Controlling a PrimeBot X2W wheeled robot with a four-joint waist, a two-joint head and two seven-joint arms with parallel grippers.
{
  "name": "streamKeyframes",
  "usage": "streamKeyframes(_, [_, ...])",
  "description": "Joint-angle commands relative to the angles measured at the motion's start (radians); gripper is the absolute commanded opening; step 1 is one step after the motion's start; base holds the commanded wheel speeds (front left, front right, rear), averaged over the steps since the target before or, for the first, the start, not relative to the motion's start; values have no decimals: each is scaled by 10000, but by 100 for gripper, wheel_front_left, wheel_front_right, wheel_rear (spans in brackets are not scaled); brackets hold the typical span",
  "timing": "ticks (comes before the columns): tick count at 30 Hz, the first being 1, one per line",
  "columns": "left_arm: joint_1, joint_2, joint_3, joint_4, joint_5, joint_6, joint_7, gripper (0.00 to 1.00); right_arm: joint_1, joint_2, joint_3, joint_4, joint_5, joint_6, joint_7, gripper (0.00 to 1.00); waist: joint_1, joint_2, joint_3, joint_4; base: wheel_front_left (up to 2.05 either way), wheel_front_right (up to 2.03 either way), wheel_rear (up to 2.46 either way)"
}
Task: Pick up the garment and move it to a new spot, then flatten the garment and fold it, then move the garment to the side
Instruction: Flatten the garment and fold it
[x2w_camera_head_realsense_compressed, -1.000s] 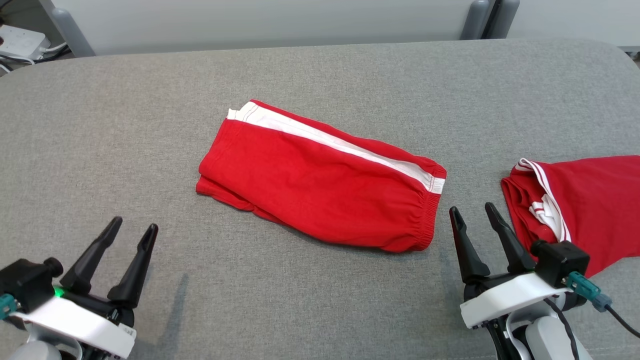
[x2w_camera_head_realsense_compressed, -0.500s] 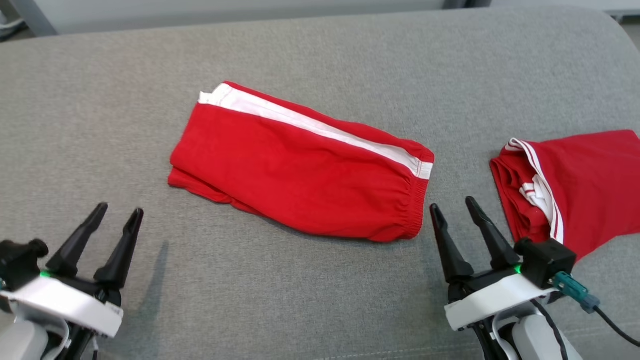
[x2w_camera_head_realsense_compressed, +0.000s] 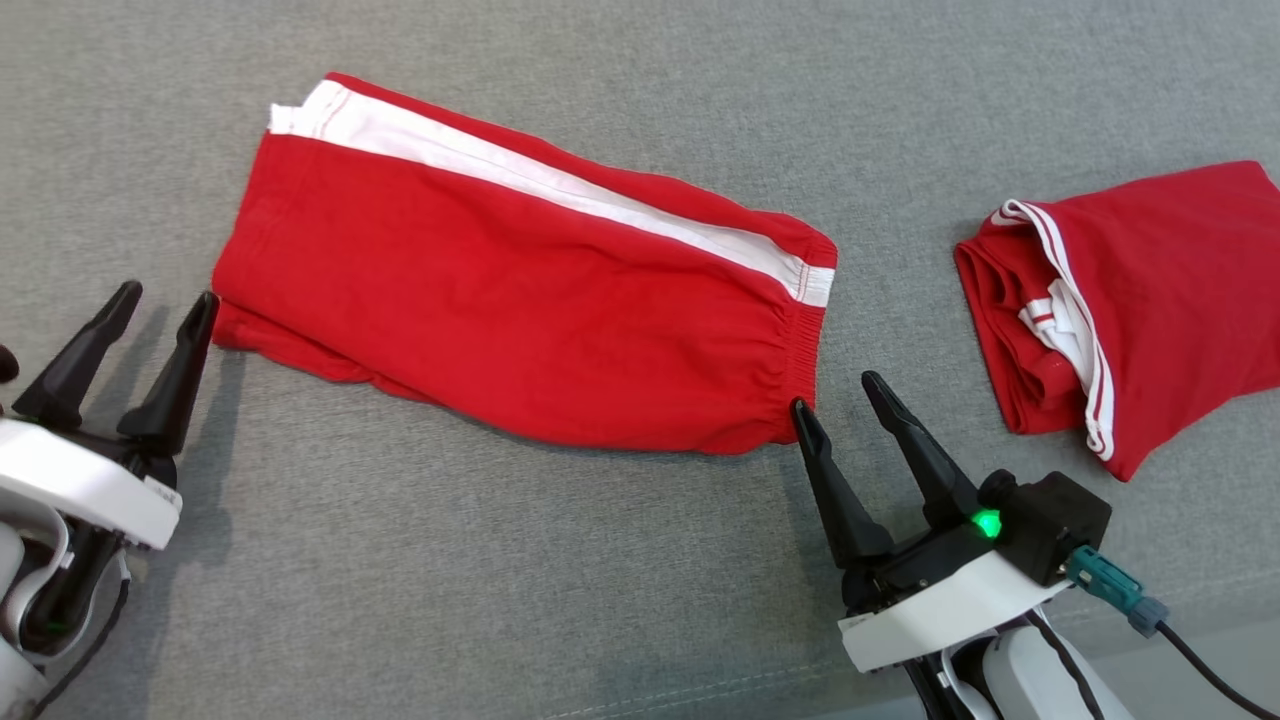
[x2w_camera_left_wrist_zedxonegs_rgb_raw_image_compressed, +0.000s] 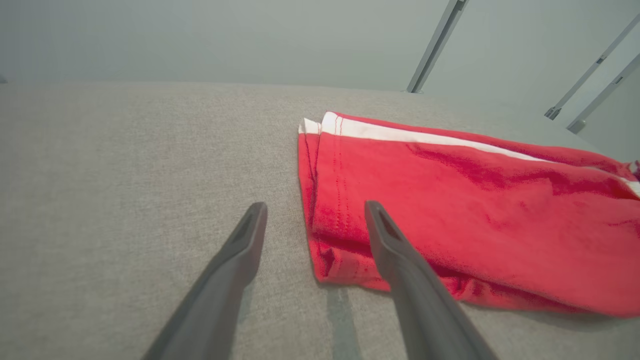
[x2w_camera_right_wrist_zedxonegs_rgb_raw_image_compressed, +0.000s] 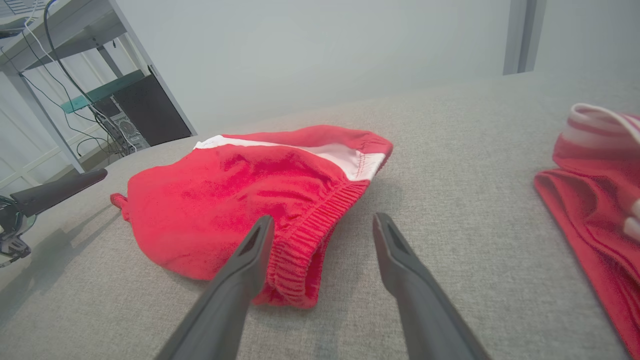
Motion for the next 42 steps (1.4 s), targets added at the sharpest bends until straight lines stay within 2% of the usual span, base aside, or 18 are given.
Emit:
streamKeyframes(1, [-600, 507, 269, 18, -235, 42, -47, 100, -41, 11, 286, -309, 70, -27, -59, 100, 0, -1, 147, -141, 0, 0, 0])
streamKeyframes(7, [-1315, 678, -375, 641, -743, 42, 209, 100, 68, 11, 502, -584, 145, -27, -59, 100, 0, -1, 385, -464, 0, 0, 0])
streamKeyframes(14, [-1611, 760, -797, 1373, -692, 42, 519, 100, 204, 11, 545, -898, 135, -27, -59, 100, 0, -1, 558, -669, 0, 0, 0])
streamKeyframes(21, [-1611, 723, -1289, 995, -1190, 42, 840, 67, 221, 11, 489, -1077, 144, -27, -59, 100, 0, -1, 629, -645, 0, 0, 0])
streamKeyframes(23, [-1606, 746, -1380, 895, -1219, 42, 872, 65, 210, 11, 487, -1062, 146, -27, -59, 100, 0, -1, 621, -630, 0, 0, 0])
streamKeyframes(25, [-1591, 792, -1567, 712, -1210, 42, 892, 65, 169, 11, 467, -1007, 152, -27, -59, 100, 0, -1, 580, -589, 0, 0, 0])
streamKeyframes(31, [-1567, 843, -2058, 650, -813, 73, 931, 75, -21, 11, 473, -814, 183, -27, -59, 100, 0, -1, 463, -505, 0, 0, 0])
streamKeyframes(34, [-1602, 776, -2091, 805, -775, 105, 913, 73, -104, 11, 545, -794, 201, -27, -59, 100, 0, -1, 490, -527, 0, 0, 0])
streamKeyframes(36, [-1619, 725, -2085, 891, -849, 107, 944, 65, -160, 11, 601, -805, 207, -27, -59, 100, 0, -1, 540, -554, 0, 0, 0])
streamKeyframes(37, [-1630, 705, -2066, 912, -923, 102, 958, 55, -197, 11, 637, -815, 206, -27, -59, 100, 0, -1, 568, -569, 0, 0, 0])
streamKeyframes(38, [-1638, 678, -2043, 927, -1019, 97, 972, 42, -233, 11, 676, -815, 214, -27, -59, 100, 0, -1, 587, -578, 0, 0, 0])
streamKeyframes(39, [-1642, 640, -2020, 919, -1146, 89, 1004, 25, -270, 11, 744, -798, 237, -27, -59, 100, 0, -1, 605, -585, 0, 0, 0])
streamKeyframes(40, [-1658, 632, -2012, 887, -1223, 82, 1015, 0, -308, 11, 793, -779, 253, -27, -59, 100, 0, -1, 623, -586, 0, 0, 0])
streamKeyframes(42, [-1676, 643, -2035, 786, -1326, 70, 1029, 0, -390, 11, 908, -671, 347, -27, -59, 100, 0, -1, 651, -565, 0, 0, 0])
